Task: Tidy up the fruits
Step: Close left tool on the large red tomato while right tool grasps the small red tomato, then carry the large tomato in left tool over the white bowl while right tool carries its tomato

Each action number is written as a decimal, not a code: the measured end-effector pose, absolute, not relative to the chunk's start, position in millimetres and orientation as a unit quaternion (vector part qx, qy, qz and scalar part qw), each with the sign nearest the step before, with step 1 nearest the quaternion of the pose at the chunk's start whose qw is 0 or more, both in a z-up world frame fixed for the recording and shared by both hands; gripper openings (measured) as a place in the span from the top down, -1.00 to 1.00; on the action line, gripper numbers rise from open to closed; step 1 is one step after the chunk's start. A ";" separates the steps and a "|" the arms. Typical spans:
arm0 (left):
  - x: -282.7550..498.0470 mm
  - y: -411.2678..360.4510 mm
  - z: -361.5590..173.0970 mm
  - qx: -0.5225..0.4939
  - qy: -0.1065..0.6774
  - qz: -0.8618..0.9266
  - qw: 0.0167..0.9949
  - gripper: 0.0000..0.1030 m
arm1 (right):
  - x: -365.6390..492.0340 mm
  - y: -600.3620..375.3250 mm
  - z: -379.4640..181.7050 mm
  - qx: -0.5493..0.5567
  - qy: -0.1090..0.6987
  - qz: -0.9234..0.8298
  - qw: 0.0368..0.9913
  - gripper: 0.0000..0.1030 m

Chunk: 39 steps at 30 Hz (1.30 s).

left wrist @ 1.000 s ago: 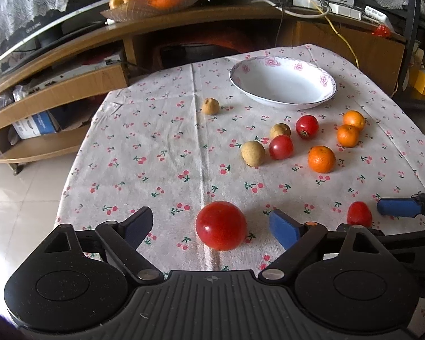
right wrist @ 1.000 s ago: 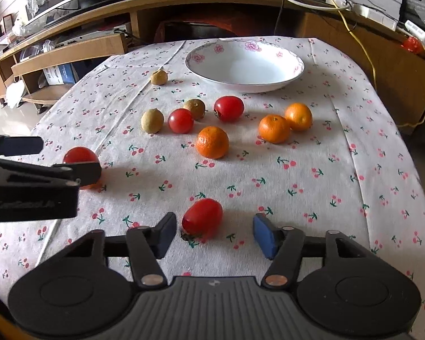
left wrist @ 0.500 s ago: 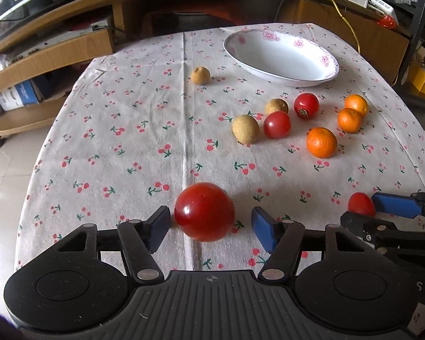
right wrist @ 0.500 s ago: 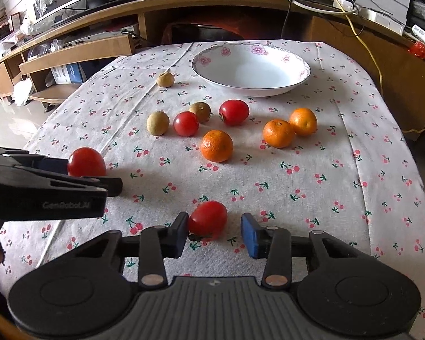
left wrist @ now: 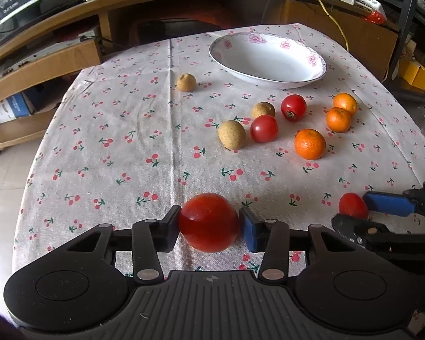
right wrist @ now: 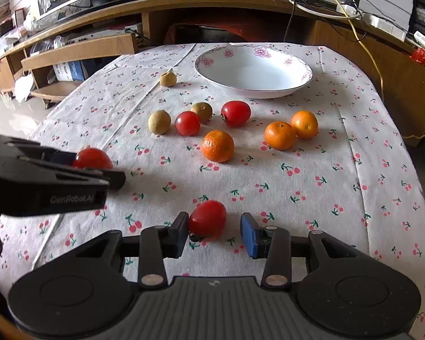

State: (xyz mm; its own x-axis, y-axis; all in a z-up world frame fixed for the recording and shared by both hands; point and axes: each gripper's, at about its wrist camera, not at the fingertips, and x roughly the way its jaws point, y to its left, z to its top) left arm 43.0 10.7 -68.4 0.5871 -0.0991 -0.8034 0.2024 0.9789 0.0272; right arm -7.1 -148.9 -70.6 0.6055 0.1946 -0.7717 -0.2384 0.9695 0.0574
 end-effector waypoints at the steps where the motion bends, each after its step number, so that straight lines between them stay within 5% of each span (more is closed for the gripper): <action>1: 43.2 9.8 -68.6 0.061 0.446 -0.085 0.889 -0.03 | -7.9 -148.8 -70.7 -0.027 0.428 0.122 0.895 0.22; 4: 43.5 7.3 -69.1 0.066 0.444 -0.085 0.890 -0.05 | -8.6 -147.7 -70.7 -0.039 0.427 0.126 0.895 0.27; 6: 43.2 7.5 -69.2 0.065 0.444 -0.084 0.890 -0.06 | -9.4 -146.8 -69.7 -0.044 0.426 0.129 0.894 0.48; 39: 71.4 -10.3 -27.5 -0.002 0.431 -0.120 0.894 0.04 | 23.8 -158.5 -25.4 -0.002 0.398 0.134 0.908 0.49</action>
